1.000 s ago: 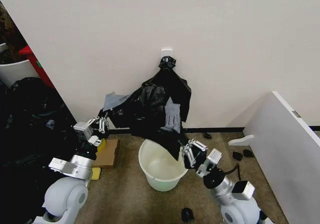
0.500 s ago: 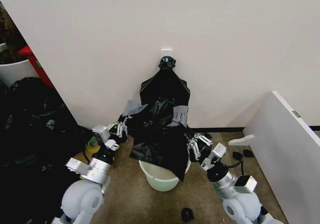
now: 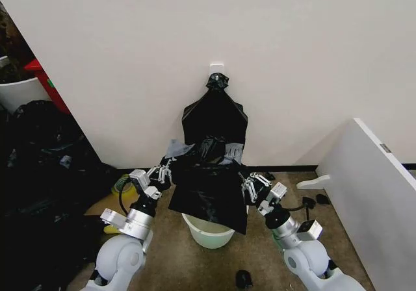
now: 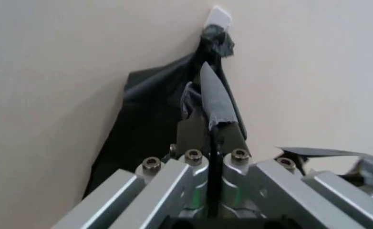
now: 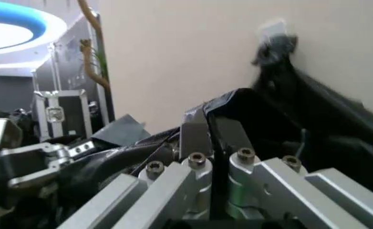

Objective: Place the garbage bag over the trash bin.

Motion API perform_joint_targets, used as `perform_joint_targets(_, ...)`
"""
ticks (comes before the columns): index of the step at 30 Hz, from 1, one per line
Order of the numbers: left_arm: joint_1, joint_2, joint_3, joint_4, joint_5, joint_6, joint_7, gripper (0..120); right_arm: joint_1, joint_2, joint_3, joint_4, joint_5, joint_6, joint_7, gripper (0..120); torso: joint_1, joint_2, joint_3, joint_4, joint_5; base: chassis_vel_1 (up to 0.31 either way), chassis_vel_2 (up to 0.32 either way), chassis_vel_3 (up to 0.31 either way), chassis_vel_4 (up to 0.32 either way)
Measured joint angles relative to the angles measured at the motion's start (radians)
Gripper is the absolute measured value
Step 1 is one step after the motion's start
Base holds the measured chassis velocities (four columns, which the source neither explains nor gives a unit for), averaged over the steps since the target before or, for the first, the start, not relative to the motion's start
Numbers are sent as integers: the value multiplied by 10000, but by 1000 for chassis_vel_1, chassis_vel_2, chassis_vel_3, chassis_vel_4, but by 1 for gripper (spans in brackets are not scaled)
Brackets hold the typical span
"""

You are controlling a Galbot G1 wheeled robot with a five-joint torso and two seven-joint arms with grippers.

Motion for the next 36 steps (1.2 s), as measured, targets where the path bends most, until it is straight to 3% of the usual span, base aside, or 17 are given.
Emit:
perform_joint_targets(12,454,-118,645,714,379,-314,292,0,102,69,-57,-871,-56,216,-21,0,0,0,0,0,0,0,0,0,0)
perform_joint_targets(20,757,-150,1156,1053,551,-488,-11,0,-450,-517,-300,-816,-704,286,426,0,0,0,-1,-1,1,0,0,0,0)
perform_joint_targets(22,924,-142,1298,1081,997,-814,-472,0,-869,-983,-639,-247,-1333,-131,1895,0,0,0,-1,-1,-2,0,0,0,0)
perform_joint_targets(23,924,-142,1298,1081,997,-814,-472,0,-869,-983,-639,-247,-1333,-131,1895,0,0,0,-1,-1,-2,0,0,0,0)
perform_joint_targets(24,1052,-92,1380,1056,1432,-1071,-922,0,-1098,-1304,-925,286,-1548,-665,3032,0,0,0,-1,-1,0,0,0,0,0)
perform_joint_targets(27,1304,47,1510,1003,2672,-1493,-1985,0,-1455,-1801,-1532,1260,-1491,-1922,4812,0,-1,1,-1,0,1,0,0,0,0)
perform_joint_targets(32,1542,105,1606,885,3748,-1641,-3038,0,-1694,-2155,-2056,1982,-1224,-2882,6121,0,-1,1,-2,0,-2,0,0,0,0)
perform_joint_targets(36,2084,255,1809,624,5881,-1765,-4647,0,-2127,-2611,-2554,2782,-734,-3517,7356,0,-1,1,-2,1,0,0,0,0,0)
